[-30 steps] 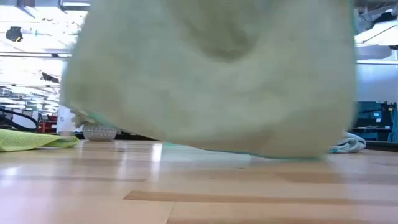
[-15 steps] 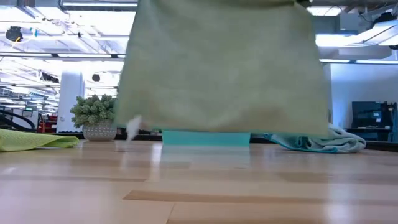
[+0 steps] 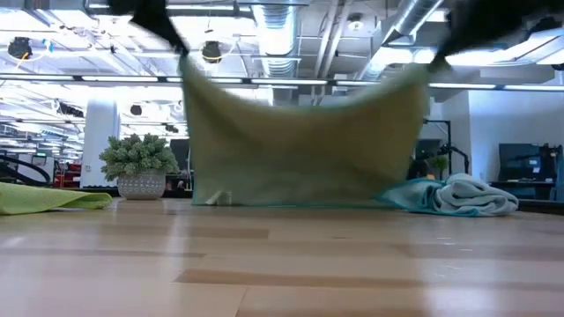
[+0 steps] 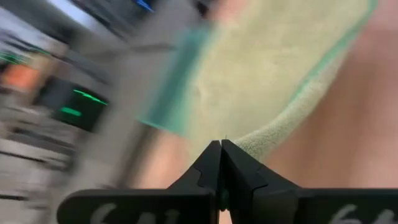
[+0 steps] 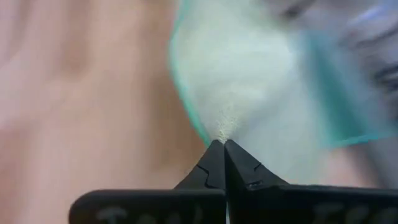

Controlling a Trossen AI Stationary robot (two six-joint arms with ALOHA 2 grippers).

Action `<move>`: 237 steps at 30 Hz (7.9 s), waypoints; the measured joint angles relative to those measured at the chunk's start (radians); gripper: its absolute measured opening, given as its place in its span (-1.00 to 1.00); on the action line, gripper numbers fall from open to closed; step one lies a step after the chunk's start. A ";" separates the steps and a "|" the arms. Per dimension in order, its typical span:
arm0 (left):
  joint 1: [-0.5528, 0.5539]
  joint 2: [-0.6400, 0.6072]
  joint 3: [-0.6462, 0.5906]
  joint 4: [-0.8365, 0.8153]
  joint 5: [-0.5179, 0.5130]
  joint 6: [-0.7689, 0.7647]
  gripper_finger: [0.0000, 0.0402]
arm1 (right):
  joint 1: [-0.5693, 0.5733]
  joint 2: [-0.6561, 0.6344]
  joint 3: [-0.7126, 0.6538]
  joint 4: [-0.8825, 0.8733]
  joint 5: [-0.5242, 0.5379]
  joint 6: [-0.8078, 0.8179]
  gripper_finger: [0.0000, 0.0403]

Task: Fold microfiber towels
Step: Fold the green towel

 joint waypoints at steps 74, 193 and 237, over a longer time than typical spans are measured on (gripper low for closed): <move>-0.447 0.026 -0.093 0.383 0.048 -0.336 -1.00 | 0.000 0.116 0.041 0.138 -0.827 -0.001 -0.93; 0.365 0.307 -0.285 0.667 0.558 -0.300 -0.52 | 0.068 0.329 0.012 0.224 -0.446 -0.049 -0.41; 0.298 0.229 -0.414 0.825 0.312 -0.408 -0.48 | -0.118 0.328 0.029 -0.183 -0.019 0.231 -0.41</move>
